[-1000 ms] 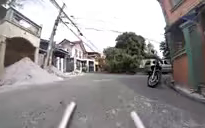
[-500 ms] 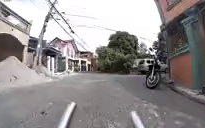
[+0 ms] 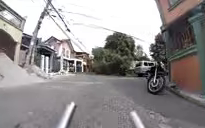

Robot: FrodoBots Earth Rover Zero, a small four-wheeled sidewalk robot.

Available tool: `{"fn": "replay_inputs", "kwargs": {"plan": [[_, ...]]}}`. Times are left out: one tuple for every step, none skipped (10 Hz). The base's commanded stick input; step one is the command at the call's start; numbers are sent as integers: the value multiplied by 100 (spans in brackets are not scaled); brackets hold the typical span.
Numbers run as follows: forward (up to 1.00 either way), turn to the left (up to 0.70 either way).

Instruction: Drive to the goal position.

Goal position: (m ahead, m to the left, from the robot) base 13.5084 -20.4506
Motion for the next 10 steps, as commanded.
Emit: {"fn": "replay_inputs", "kwargs": {"plan": [[85, 0], [85, 0], [85, 0], [85, 0], [85, 0], [85, 0], [85, -9], [85, -31], [85, -34], [85, -34]]}}
